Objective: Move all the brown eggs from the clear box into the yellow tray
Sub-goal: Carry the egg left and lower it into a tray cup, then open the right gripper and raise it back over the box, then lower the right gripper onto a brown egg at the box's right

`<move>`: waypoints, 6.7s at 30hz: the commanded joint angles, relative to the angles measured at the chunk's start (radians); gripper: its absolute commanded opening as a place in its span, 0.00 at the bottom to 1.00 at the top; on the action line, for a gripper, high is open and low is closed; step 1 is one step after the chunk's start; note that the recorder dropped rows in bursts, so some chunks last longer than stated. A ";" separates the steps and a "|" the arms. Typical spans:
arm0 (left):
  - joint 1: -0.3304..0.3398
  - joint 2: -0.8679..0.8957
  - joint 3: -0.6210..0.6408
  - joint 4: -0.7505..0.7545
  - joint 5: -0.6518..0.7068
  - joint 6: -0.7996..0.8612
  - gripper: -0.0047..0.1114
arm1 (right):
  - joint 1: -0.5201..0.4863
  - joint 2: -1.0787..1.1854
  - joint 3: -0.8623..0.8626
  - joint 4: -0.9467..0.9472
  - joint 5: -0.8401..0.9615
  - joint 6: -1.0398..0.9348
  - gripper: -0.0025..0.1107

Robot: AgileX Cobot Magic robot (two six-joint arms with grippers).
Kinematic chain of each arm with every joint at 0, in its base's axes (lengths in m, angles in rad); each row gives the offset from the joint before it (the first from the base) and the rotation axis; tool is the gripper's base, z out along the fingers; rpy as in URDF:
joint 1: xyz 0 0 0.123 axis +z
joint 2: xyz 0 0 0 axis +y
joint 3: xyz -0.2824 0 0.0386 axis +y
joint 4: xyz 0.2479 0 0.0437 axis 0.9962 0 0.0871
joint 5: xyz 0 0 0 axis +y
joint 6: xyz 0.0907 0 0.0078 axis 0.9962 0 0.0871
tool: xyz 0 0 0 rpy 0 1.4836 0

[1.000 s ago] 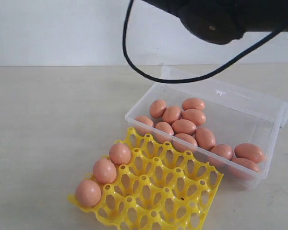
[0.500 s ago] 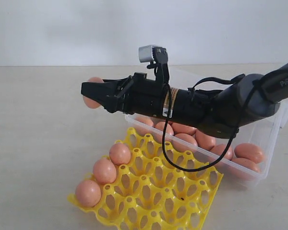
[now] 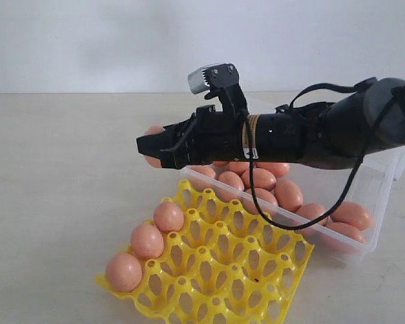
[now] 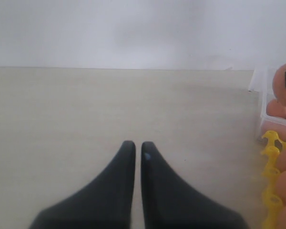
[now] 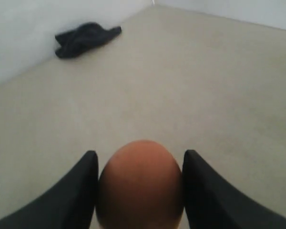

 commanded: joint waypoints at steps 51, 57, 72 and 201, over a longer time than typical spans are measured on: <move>-0.005 -0.003 0.004 0.003 -0.006 0.003 0.08 | -0.004 0.016 0.002 -0.216 0.219 0.066 0.24; -0.005 -0.003 0.004 0.003 -0.008 0.003 0.08 | -0.004 0.016 0.002 -0.216 0.219 0.066 0.32; -0.005 -0.003 0.004 0.003 -0.006 0.003 0.08 | -0.004 0.016 0.002 -0.253 0.210 0.076 0.32; -0.005 -0.003 0.004 0.003 -0.005 0.003 0.08 | -0.213 0.062 -0.359 0.947 1.964 -1.277 0.50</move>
